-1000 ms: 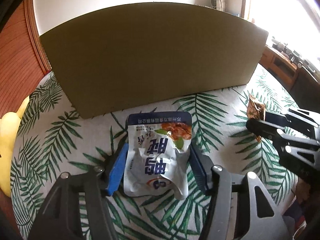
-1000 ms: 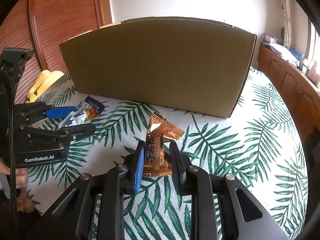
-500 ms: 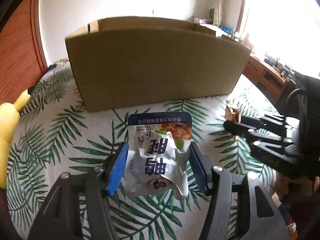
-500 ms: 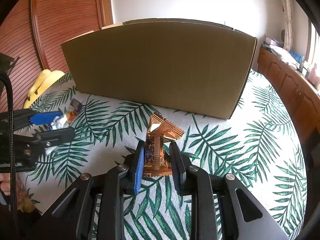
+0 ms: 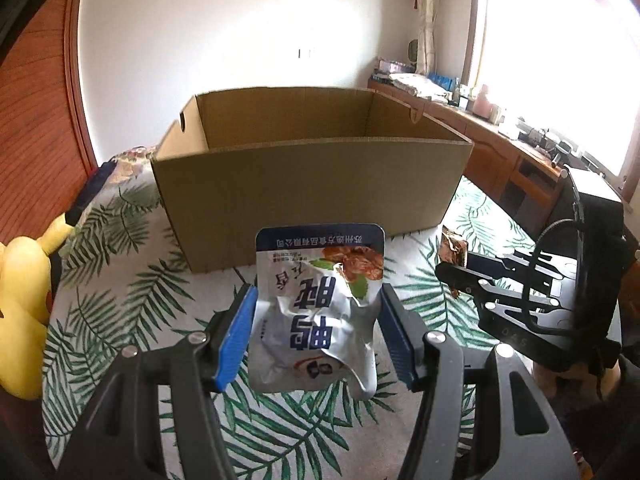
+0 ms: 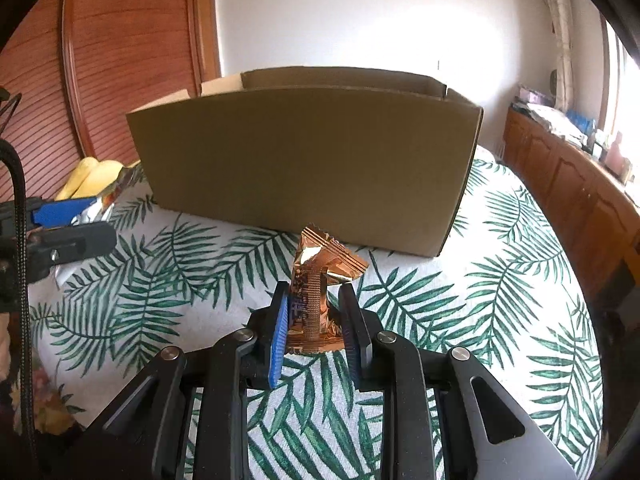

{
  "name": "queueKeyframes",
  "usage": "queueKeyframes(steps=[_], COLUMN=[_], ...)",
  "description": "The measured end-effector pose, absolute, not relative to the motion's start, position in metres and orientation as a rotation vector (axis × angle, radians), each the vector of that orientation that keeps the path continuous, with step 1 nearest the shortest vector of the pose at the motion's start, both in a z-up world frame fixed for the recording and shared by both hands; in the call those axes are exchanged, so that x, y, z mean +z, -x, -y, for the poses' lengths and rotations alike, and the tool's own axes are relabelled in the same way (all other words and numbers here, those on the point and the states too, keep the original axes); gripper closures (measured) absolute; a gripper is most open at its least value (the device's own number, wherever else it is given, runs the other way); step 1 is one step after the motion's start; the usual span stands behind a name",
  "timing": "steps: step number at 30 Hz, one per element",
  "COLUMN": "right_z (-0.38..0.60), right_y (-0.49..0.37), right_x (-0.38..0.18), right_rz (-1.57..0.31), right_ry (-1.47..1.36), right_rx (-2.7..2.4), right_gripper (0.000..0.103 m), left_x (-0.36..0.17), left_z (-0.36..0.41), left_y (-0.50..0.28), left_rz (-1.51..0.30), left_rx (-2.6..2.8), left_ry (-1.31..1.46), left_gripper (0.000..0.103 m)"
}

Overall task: Organize snacks
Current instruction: 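Lift the white pouch and gold snack and carry them over the box, then lower both snacks into the box and open both tools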

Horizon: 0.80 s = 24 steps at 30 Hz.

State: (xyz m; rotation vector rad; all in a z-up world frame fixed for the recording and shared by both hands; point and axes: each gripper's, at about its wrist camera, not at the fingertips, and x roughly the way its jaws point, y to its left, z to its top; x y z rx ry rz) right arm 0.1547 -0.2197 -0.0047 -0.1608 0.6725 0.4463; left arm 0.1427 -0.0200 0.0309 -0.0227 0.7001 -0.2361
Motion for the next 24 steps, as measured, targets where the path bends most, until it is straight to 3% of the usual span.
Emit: queueKeyframes(steps=[12,24], right_z=[0.217,0.211], right_y=[-0.152,-0.186], right_x=[0.062,0.093], right_rz=[-0.576,-0.543], right_ry=[0.17,0.167], right_rx=[0.491,0.46], right_gripper=[0.08,0.08], left_x=[0.065,0.096], left_z=[0.014,0.005], left_y=[-0.156,-0.203], left_rz=[-0.625,-0.602], left_rx=[-0.235,-0.218], left_ry=[0.019,0.022], left_gripper=[0.043,0.043])
